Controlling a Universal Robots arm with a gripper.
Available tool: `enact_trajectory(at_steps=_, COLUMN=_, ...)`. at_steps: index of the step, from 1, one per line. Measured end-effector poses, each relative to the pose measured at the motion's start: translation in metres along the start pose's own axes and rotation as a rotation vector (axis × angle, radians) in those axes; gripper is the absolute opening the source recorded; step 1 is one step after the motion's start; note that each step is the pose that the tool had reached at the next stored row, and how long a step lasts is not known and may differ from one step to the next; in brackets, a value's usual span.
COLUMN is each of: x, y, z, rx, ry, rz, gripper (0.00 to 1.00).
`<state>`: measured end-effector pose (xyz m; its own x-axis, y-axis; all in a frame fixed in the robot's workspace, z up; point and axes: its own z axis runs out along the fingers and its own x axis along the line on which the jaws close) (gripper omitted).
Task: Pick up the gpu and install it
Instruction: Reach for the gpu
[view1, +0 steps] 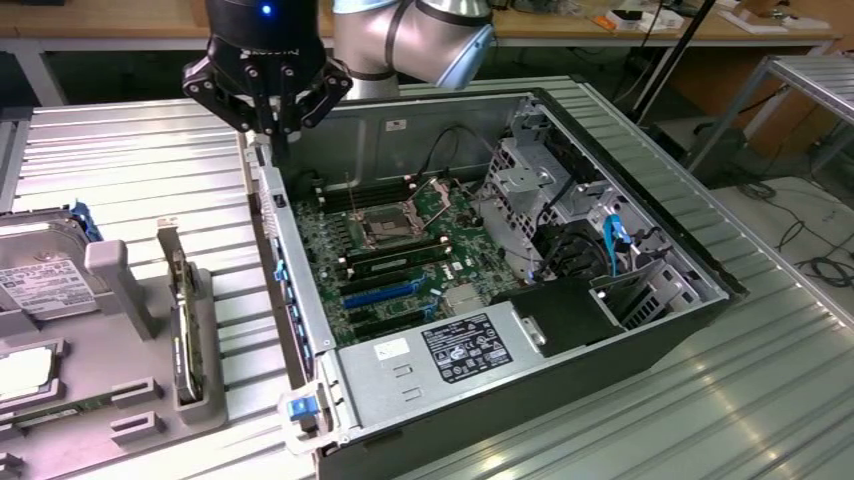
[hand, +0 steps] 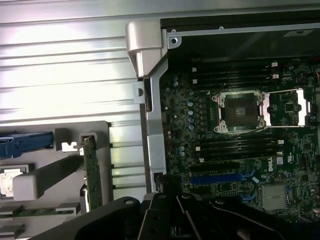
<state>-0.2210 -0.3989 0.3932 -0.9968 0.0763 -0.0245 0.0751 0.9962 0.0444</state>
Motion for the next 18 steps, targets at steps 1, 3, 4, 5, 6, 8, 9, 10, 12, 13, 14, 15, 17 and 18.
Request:
enact_trajectory(at_steps=1, x=0.002, y=-0.0001, z=-0.0001, rx=0.0001, ry=0.0001, rz=0.0, gripper=0.11)
enact_trajectory(at_steps=3, x=0.005, y=-0.0004, z=-0.0001, rx=0.0, ry=0.0, rz=0.0, gripper=0.11)
enact_trajectory(at_steps=4, x=0.006, y=-0.0004, z=-0.0002, rx=0.0, ry=0.0001, rz=0.0, gripper=0.11)
enact_trajectory(at_steps=5, x=0.007, y=-0.0005, z=-0.0002, rx=0.0, ry=0.0, rz=0.0, gripper=0.11)
enact_trajectory(at_steps=6, x=0.009, y=-0.0007, z=-0.0003, rx=0.0, ry=0.0001, rz=0.0, gripper=0.11)
enact_trajectory(at_steps=8, x=0.011, y=-0.0008, z=-0.0003, rx=0.0001, ry=0.0001, rz=0.0, gripper=0.11)
enact_trajectory(at_steps=9, x=0.014, y=-0.001, z=-0.0004, rx=0.0, ry=0.0, rz=0.0, gripper=0.11)
enact_trajectory(at_steps=10, x=0.017, y=-0.0013, z=-0.0004, rx=0.0, ry=0.0, rz=0.0, gripper=0.11)
enact_trajectory(at_steps=12, x=0.023, y=-0.0017, z=-0.0006, rx=0.0, ry=0.0, rz=0.0, gripper=0.11)
enact_trajectory(at_steps=13, x=0.024, y=-0.0018, z=-0.0007, rx=0.0, ry=0.0001, rz=0.0, gripper=0.11)
enact_trajectory(at_steps=14, x=0.025, y=-0.0019, z=-0.0006, rx=0.0, ry=0.0, rz=0.0, gripper=0.11)
enact_trajectory(at_steps=15, x=0.026, y=-0.002, z=-0.0007, rx=0.0, ry=0.0, rz=0.0, gripper=0.11)
enact_trajectory(at_steps=17, x=0.028, y=-0.0021, z=-0.0007, rx=0.0, ry=0.0, rz=0.0, gripper=0.11)
enact_trajectory(at_steps=18, x=0.029, y=-0.0022, z=-0.0008, rx=0.0, ry=0.0, rz=0.0, gripper=0.11)
